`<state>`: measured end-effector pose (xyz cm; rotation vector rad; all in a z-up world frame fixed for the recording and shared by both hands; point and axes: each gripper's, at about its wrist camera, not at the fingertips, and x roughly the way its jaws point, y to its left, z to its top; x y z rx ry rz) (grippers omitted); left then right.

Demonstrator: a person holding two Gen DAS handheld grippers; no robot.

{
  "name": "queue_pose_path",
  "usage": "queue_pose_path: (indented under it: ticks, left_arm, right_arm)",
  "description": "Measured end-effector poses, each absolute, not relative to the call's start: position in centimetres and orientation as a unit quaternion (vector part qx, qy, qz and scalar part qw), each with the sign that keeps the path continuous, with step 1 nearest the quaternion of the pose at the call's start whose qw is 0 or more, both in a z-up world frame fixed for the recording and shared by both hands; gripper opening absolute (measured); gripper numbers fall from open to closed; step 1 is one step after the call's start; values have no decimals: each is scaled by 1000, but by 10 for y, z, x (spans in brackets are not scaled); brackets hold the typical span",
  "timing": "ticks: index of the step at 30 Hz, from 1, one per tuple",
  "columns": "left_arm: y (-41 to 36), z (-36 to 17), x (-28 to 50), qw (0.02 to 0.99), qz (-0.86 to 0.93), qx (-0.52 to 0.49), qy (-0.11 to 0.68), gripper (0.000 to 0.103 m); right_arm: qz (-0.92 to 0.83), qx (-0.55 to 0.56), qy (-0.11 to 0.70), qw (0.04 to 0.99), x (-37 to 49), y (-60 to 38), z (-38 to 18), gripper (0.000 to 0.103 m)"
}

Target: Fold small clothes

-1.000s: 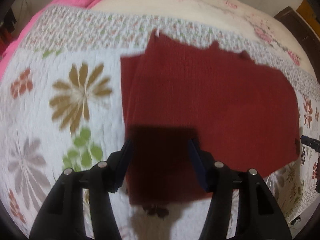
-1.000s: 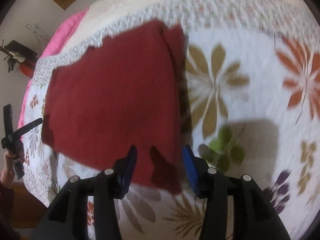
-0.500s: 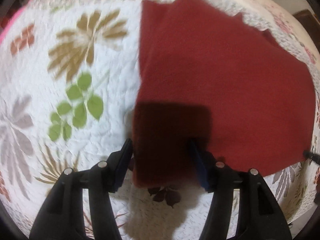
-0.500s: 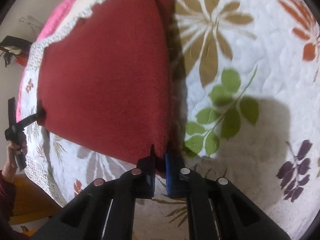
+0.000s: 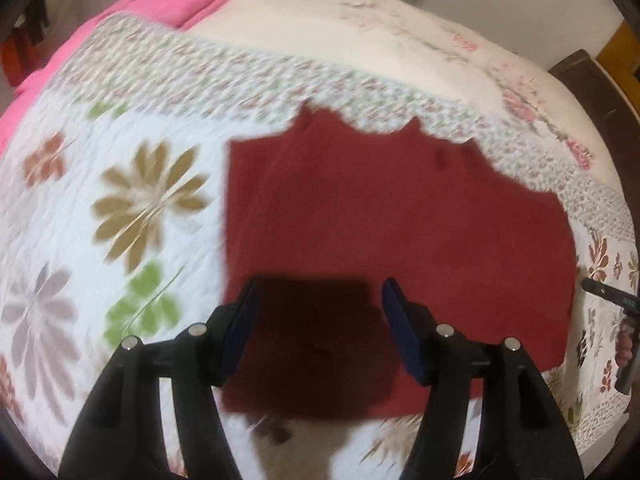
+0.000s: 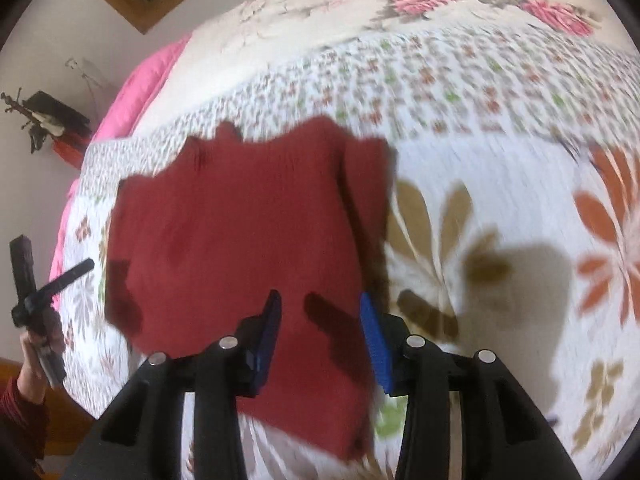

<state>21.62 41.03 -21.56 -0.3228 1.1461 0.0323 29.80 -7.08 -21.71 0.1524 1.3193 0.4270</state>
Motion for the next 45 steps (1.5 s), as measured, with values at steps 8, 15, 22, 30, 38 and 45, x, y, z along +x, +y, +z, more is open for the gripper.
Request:
queue_pose_path:
  ticks: [8,15,22,30,38,45]
  left_arm:
    - [384,-275,252,800,15,-107,591,61]
    - [392,-298,252,795,13,-114,596,64]
    - [395,-277,249,797,7,-110,595,62]
    - [384,-253,238,816,-12,-93,570,66]
    - [389,-285,240,797,3,-106,595,66]
    - [388,-298,248,794,5,-112,597,67]
  right_arm:
    - [152,25,638,755,325,-49,-253,20]
    - [131,8,647,751,323,-43,-274,21]
    - [156,68,626,761,309,-58,-245,54]
    - [162,96,641,744,284,-87,-253,59]
    - [160,102,656,730,283,-84,-280,58]
    - [190,147,665,707,283,-84,-289,19]
